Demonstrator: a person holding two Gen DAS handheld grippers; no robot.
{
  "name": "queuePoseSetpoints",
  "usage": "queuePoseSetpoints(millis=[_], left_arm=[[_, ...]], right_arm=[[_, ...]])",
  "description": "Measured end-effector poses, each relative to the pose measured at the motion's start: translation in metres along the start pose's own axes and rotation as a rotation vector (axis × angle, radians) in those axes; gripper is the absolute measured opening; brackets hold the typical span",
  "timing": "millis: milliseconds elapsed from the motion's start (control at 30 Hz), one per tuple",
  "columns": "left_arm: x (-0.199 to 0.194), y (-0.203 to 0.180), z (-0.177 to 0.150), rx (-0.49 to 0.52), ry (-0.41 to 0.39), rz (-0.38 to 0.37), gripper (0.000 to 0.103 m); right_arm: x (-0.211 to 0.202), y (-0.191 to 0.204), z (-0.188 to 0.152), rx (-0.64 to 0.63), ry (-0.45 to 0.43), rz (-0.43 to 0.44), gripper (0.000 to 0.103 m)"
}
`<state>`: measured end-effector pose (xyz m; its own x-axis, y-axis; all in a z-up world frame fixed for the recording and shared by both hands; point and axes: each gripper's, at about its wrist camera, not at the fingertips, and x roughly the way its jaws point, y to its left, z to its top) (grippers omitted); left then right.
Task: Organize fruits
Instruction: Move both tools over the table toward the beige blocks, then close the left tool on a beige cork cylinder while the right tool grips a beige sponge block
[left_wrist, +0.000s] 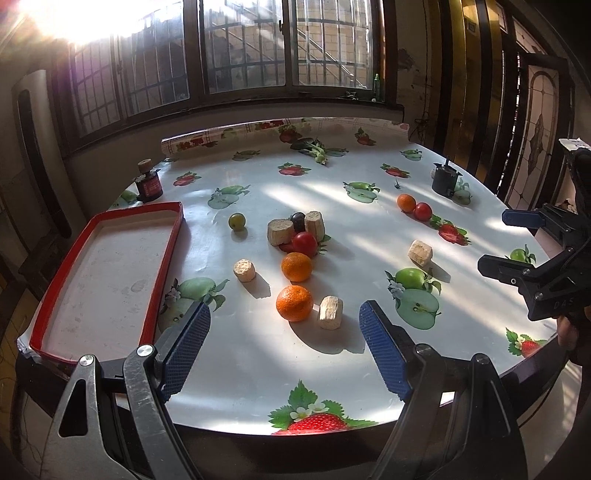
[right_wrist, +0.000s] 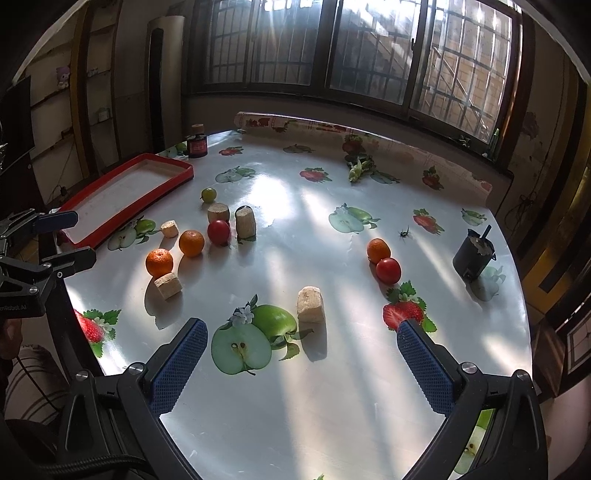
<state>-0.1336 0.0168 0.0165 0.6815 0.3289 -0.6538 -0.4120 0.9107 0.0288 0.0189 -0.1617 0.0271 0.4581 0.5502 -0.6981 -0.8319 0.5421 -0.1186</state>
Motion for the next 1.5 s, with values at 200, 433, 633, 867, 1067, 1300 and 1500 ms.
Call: queuePoseSetpoints(millis=[200,433,633,867,1067,1300,1500], left_arm=[[0.014,-0.004,-0.002,-0.008,0.042,-0.052,0.083],[0.042,-0.013,-0.006,-0.012,0.127,-0.120,0.083],[0.067,-0.017,-0.001,-0.025,0.191,-0.176,0.073],[0.084,-0.030,0.008,0.030,0.209,-0.169,0.057],[0.074,-0.029,0.006,0.057,0.206,-0.195,0.040],[0.064,-0.024,-0.001,0.055,0.211,-0.193,0.040],[0.059,-0.023,-0.005,0.055,0.211,-0.227,0.040]], right_arm=[[0.010,-0.006,-0.003,0.019,0.015,0.011,0.103],[0.031,-0.012,-0.003,0.048,0.049,0.044,0.103],[0.060,-0.022,-0.005,0.104,0.109,0.110,0.093],[0.095,-0.030,-0.001,0.152,0.167,0.145,0.076],[0.112,-0.026,0.005,0.150,0.192,0.145,0.065],[0.112,-0.026,0.006,0.151,0.180,0.157,0.065],[0.107,-0.026,0.006,0.152,0.175,0.160,0.062]])
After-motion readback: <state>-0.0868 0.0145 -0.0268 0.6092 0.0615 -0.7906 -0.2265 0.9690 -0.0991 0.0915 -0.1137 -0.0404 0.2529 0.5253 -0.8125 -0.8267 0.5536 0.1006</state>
